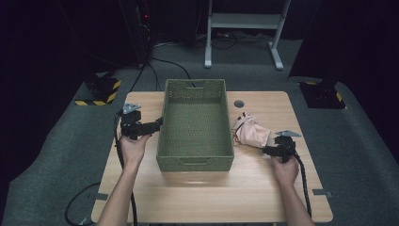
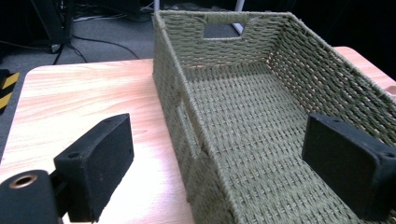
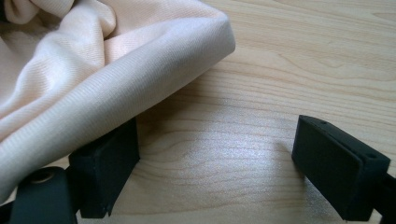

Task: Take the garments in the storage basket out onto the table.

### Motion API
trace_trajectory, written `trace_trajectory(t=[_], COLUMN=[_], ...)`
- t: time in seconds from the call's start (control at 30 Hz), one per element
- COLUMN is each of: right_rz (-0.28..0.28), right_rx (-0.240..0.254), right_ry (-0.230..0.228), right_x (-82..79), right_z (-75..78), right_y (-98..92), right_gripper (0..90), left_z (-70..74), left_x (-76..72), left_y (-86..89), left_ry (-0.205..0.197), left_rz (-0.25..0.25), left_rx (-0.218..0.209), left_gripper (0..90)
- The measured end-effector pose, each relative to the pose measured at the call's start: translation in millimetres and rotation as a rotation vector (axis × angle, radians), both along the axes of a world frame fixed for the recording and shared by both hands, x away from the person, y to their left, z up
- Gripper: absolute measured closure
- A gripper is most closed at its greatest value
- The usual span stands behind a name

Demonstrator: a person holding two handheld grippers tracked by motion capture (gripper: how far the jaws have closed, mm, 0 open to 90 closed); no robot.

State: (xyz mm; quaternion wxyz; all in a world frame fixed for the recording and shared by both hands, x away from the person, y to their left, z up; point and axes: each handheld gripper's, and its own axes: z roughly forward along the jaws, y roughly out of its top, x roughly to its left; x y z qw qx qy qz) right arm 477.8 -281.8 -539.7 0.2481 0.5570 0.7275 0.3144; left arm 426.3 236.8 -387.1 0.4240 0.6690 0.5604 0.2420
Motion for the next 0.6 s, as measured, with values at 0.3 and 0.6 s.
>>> trace_trajectory(t=[0.3,0.6], right_rz=[0.000,0.000], right_rx=[0.000,0.000], right_ry=[0.000,0.000], right_x=[0.0,-0.1], right_z=[0.0,0.0], right_y=[0.0,0.0], right_gripper=[14.4,14.4], left_z=[-10.5,-18.1], left_x=[-2.0,-4.9], left_y=[8.2,11.1], left_ry=[0.018,0.026], left_rz=[0.025,0.037], left_rx=[-0.002,0.000], left_gripper=[9.5,9.5])
